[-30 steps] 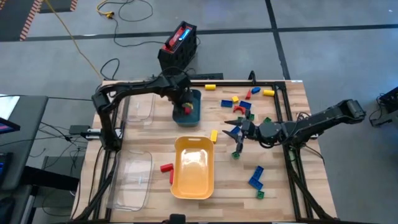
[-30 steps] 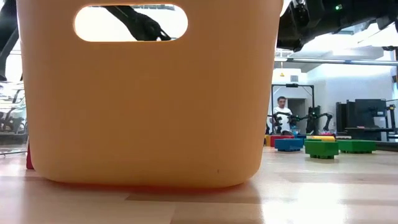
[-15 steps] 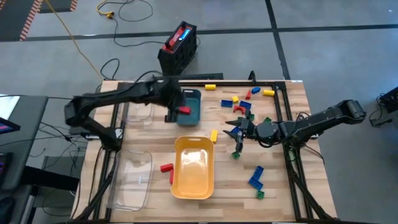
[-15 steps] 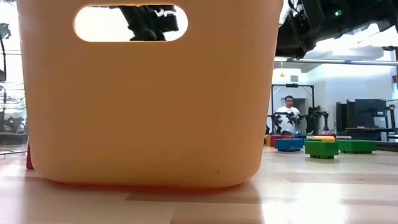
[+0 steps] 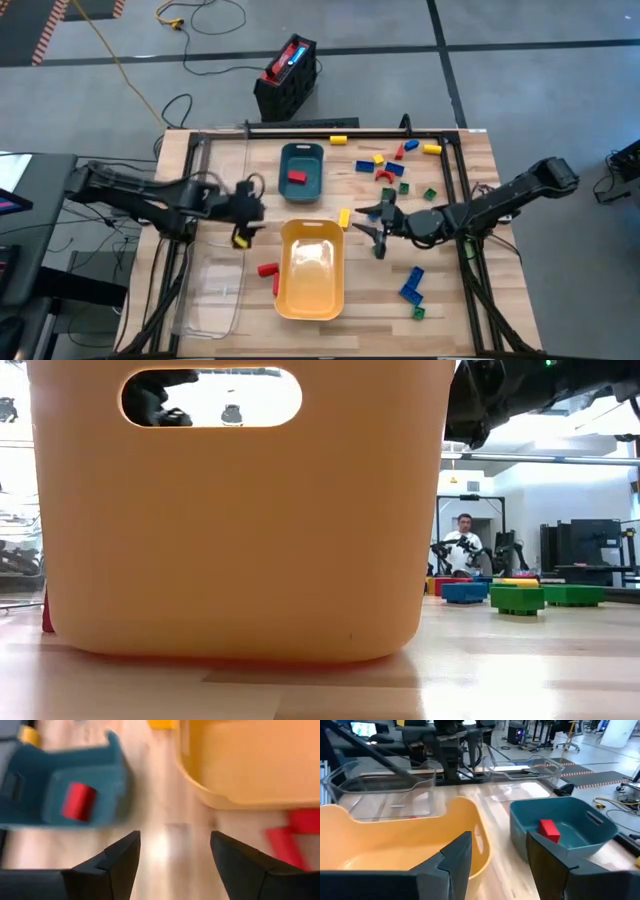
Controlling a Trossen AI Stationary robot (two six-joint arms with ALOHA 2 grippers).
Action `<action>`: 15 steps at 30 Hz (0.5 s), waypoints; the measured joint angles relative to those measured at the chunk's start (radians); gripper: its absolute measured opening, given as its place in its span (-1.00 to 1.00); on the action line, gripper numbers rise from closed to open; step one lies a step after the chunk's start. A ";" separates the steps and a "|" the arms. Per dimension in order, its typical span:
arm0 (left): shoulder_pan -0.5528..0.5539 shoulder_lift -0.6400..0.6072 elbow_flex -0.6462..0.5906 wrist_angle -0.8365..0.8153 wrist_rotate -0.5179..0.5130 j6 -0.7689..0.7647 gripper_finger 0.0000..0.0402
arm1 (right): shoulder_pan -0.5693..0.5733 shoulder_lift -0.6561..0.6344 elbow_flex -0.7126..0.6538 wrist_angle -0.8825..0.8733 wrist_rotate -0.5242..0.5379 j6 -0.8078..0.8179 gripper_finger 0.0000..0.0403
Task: Sort blocks
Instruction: Put the circular red wooden block into the blue bin
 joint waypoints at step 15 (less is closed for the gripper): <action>-0.206 0.318 0.082 -0.087 0.123 -0.425 0.17 | -0.018 0.058 0.011 -0.012 0.002 0.047 -0.02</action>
